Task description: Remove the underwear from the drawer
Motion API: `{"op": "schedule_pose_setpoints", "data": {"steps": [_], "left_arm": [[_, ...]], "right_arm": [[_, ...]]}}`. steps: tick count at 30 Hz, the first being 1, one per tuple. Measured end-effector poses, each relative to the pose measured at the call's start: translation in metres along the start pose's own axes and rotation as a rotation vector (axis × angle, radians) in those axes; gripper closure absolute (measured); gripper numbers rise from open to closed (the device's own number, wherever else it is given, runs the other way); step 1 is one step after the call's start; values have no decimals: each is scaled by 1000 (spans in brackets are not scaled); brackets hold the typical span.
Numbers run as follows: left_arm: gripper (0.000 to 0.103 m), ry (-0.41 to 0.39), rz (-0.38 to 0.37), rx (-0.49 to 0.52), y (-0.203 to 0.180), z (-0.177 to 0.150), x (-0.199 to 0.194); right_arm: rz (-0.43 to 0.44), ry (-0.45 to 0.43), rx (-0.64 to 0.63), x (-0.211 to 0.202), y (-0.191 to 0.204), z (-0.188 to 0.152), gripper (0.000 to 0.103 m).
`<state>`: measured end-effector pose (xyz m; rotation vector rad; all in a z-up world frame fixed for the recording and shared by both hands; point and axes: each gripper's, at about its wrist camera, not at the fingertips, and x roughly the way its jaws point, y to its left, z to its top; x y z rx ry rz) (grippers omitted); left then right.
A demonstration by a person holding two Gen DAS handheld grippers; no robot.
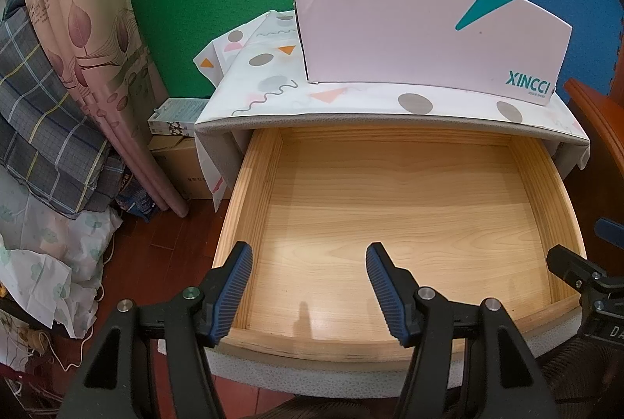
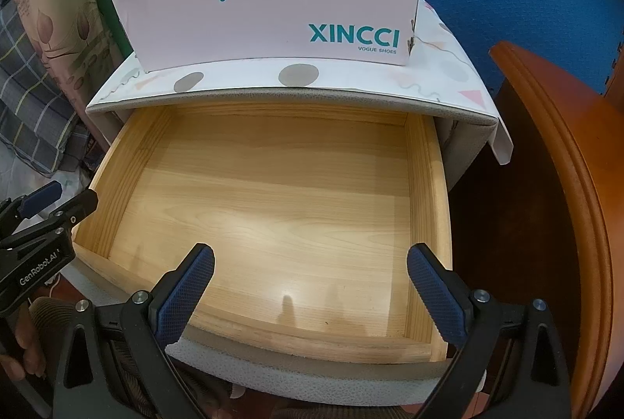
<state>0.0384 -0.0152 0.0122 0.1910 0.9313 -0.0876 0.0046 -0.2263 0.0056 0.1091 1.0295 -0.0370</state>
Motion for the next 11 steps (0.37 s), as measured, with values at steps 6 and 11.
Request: {"op": "schedule_pose_setpoints", "data": {"steps": [6,11], "left_arm": [[41,-6,-6,-4,0,0,-1],[41,-7,-6,-5,1,-1,-2]], "right_arm": [[0,2,0,1,-1,0,5],[-1,2,0,1,0,0,5]]}}
